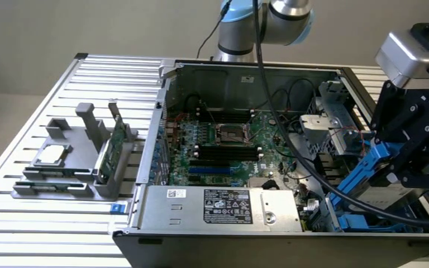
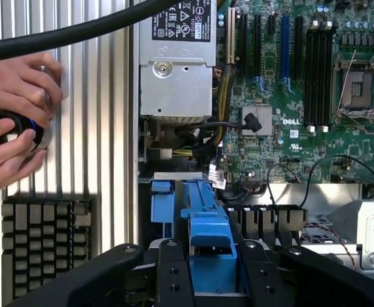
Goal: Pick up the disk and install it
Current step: 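Insert the disk into the insertion slot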
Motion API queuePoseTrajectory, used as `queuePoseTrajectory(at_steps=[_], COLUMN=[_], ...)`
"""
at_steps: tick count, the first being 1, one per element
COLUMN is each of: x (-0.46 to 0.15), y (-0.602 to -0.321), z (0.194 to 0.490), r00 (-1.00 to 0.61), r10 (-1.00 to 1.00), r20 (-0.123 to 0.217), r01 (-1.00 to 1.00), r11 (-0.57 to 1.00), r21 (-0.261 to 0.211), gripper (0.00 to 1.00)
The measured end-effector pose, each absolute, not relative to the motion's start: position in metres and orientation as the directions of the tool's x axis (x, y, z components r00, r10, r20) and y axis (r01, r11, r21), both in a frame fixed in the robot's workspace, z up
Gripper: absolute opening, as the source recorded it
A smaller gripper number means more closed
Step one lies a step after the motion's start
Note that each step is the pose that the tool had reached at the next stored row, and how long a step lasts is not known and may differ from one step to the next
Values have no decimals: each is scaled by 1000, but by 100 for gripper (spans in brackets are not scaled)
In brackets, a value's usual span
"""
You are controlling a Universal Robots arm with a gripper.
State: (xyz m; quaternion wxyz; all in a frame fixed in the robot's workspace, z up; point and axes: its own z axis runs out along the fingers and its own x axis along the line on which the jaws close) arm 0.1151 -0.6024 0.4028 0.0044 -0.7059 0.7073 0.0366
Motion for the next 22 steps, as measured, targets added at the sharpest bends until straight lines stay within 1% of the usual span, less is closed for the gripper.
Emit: queuePoseTrajectory(at_steps=[6,8,9,10,11,21,22], x=[115,115,115,115,115,125,127], y=[-602,-602,-602,-602,-602,-602,-602], z=[399,398,398,398,398,397,397], r00=[-4,-4,-4,-4,-4,1,3], r10=[-998,-998,-998,-998,-998,-998,-998], r20=[-58,-58,-58,-58,-58,-58,-58], r01=[-998,-998,-998,-998,-998,-998,-998], r11=[1,1,1,1,1,-5,-7], r21=[56,60,62,64,66,70,70], gripper=[33,34,40,40,47,47,45])
